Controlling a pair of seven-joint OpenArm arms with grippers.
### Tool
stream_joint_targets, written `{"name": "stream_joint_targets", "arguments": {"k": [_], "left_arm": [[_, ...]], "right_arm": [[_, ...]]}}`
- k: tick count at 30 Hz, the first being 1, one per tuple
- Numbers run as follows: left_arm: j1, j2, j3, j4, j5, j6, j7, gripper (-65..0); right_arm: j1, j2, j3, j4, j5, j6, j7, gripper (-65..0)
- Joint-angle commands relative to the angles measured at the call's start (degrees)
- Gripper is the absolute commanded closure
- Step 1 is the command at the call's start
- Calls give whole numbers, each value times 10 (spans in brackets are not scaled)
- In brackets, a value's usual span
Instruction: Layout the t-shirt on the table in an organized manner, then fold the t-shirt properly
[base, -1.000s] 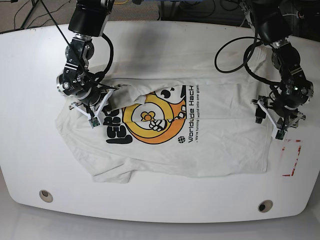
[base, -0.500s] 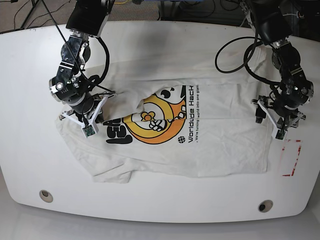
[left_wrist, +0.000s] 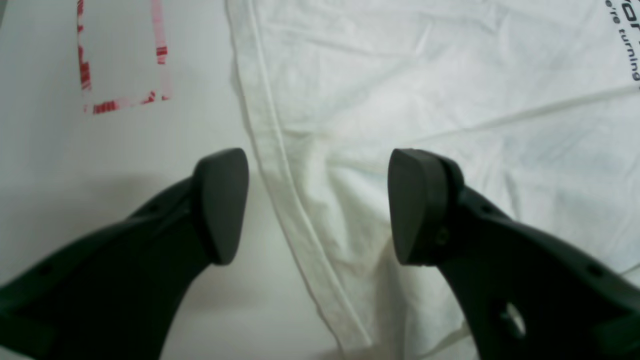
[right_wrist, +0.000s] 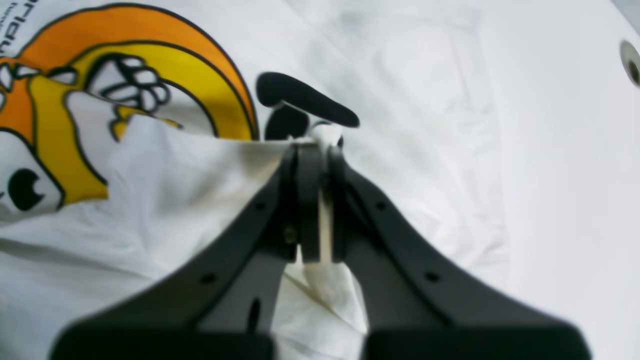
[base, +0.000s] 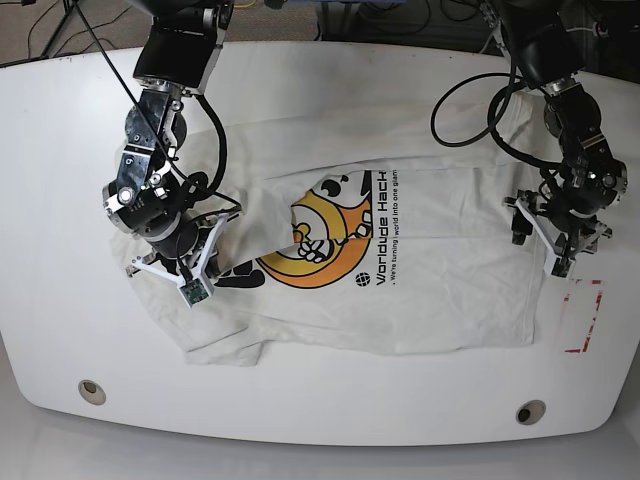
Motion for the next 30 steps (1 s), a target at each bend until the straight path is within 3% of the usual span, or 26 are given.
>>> {"name": "stream_joint_targets", "arguments": {"k": [1, 21, 30], "left_arm": [[-2, -7, 0, 12, -4, 0, -13, -408], [14, -7, 0, 13, -5, 0, -13, -408], [14, -7, -1, 13, -5, 0, -13, -408]], "right_arm": [[16, 4, -5, 12, 7, -1, 13, 0], [65, 7, -14, -37, 6, -1, 14, -5], [87, 7, -15, -37, 6, -1, 14, -127]]}}
